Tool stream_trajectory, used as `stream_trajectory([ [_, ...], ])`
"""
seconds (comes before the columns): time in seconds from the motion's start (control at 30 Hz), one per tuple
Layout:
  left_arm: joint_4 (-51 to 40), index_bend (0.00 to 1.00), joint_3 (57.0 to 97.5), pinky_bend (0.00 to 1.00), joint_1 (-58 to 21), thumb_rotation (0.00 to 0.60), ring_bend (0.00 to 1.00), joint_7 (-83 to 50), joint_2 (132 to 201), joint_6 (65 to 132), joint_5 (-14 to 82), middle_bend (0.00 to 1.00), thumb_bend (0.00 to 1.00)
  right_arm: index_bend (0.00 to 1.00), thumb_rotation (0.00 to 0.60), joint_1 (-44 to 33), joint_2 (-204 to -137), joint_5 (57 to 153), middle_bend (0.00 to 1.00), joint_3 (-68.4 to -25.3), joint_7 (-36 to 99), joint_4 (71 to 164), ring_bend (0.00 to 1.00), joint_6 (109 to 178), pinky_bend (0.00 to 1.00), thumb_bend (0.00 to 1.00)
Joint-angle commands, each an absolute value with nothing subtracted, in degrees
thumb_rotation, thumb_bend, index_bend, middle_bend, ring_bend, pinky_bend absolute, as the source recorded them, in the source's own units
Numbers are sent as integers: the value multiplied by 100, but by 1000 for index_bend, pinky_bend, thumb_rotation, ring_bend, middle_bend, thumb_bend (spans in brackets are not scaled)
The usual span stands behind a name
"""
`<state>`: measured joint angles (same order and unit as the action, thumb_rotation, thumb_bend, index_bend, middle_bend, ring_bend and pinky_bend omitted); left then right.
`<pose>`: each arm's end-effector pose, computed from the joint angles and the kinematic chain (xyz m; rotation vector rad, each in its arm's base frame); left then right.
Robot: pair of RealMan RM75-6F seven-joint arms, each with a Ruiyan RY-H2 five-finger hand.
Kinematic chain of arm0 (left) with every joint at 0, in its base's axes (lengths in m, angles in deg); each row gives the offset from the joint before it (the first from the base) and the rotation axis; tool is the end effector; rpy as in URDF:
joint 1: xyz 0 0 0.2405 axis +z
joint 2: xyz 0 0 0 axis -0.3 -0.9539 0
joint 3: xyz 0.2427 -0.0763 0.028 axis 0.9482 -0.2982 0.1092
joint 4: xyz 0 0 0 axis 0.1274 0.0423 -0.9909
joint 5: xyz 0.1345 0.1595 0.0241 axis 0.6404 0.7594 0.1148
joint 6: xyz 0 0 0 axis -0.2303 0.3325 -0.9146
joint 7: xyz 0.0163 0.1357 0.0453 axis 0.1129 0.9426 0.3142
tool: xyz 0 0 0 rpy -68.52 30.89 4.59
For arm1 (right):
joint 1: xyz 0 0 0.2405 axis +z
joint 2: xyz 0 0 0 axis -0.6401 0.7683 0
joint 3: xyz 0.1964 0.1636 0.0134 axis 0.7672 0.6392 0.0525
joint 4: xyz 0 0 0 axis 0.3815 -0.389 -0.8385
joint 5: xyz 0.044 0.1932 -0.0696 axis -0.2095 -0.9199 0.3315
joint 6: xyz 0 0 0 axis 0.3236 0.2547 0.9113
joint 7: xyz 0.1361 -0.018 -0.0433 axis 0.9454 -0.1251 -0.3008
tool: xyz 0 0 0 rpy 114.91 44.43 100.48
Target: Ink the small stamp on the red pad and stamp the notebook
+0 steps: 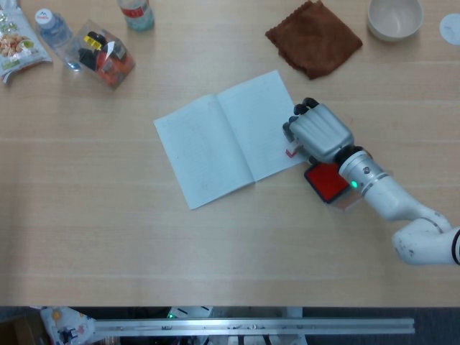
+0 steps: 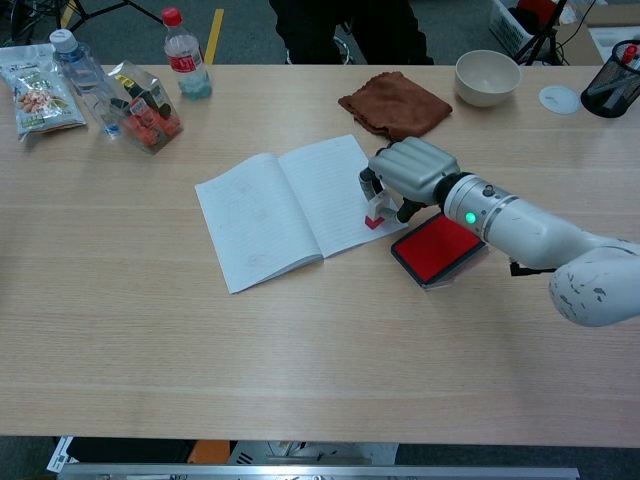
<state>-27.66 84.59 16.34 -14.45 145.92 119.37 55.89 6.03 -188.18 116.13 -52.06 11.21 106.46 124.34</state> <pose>-0.3270 0.1522 0.1643 -1.3373 -0.9584 -0.7729 -0.1663 -0.3443 -0.0931 2.1500 -0.7281 0.7018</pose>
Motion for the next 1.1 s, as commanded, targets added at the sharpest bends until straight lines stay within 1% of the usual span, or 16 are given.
stream_trajectory([
  [0.03, -2759, 126, 8456, 43, 1637, 600, 55, -1454, 14597, 11944, 5589, 59, 301, 821, 600, 604, -18834, 11619, 529, -5206, 1135, 10625, 261, 12434, 214, 417],
  [0.77, -2740, 114, 8443, 43, 1652, 600, 55, -1439, 14611, 11957, 5563, 59, 301, 826, 600, 617, -18911, 11605, 532, -5160, 1188, 10529, 263, 12435, 214, 418],
  [0.9, -2761, 114, 8436, 43, 1657, 600, 55, -1451, 14593, 11968, 5562, 59, 301, 826, 600, 591, -18724, 11672, 532, -5076, 1362, 10804, 264, 12583, 214, 418],
  [1.1, -2799, 114, 8449, 43, 1654, 600, 55, -1441, 14578, 11974, 5607, 59, 301, 826, 600, 488, -18176, 11702, 532, -4963, 1402, 11357, 263, 12858, 214, 418],
])
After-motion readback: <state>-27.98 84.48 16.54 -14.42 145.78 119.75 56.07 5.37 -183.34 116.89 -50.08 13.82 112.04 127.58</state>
